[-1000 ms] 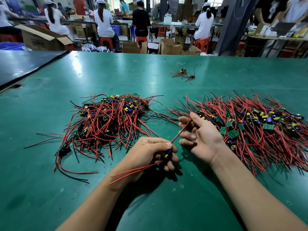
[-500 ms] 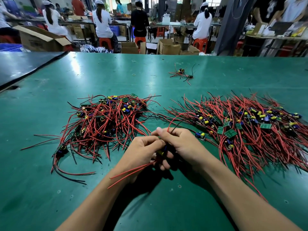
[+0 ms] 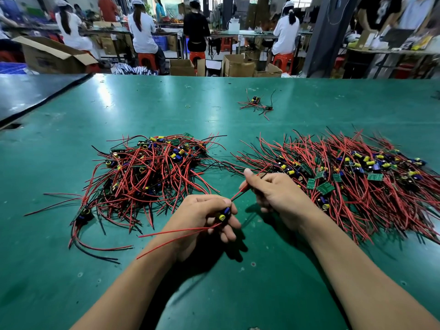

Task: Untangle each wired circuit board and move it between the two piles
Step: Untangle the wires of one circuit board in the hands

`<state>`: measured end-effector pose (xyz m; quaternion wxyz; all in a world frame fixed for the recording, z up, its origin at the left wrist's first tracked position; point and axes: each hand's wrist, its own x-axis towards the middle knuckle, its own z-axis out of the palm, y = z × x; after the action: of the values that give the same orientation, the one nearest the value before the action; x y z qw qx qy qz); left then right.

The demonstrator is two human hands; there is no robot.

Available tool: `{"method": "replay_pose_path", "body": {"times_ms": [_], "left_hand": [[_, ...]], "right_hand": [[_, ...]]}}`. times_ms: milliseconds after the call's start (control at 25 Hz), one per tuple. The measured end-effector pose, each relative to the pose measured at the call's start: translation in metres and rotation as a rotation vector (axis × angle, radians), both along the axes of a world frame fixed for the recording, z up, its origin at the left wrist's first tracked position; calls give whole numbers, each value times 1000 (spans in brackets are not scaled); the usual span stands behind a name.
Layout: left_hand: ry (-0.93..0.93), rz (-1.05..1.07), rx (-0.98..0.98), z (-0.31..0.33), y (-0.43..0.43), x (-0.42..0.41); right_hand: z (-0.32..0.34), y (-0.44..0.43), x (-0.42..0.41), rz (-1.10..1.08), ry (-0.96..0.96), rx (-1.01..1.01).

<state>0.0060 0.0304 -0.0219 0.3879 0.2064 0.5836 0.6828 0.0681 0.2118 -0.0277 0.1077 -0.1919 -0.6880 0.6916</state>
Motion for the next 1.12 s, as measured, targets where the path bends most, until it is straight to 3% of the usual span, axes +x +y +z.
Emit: {"method": "replay_pose_path", "body": {"times_ms": [360, 640, 840, 920, 1000, 1080, 1120], "left_hand": [[-141, 29, -10, 1, -3, -7], [-192, -31, 6, 4, -1, -7], [-187, -81, 14, 3, -1, -10], [-173, -20, 34, 2, 1, -9], [-139, 99, 104, 1, 2, -11], [-100, 219, 198, 2, 2, -13], [-79, 268, 227, 3, 2, -13]], "right_hand": [[12, -5, -5, 45, 146, -652], [20, 4, 4, 176, 200, -899], [19, 1, 4, 156, 257, -1035], [17, 0, 0, 110, 213, -973], [12, -6, -5, 21, 122, -759], [3, -15, -5, -13, 84, -369], [-1, -22, -4, 5, 96, -76]]}}
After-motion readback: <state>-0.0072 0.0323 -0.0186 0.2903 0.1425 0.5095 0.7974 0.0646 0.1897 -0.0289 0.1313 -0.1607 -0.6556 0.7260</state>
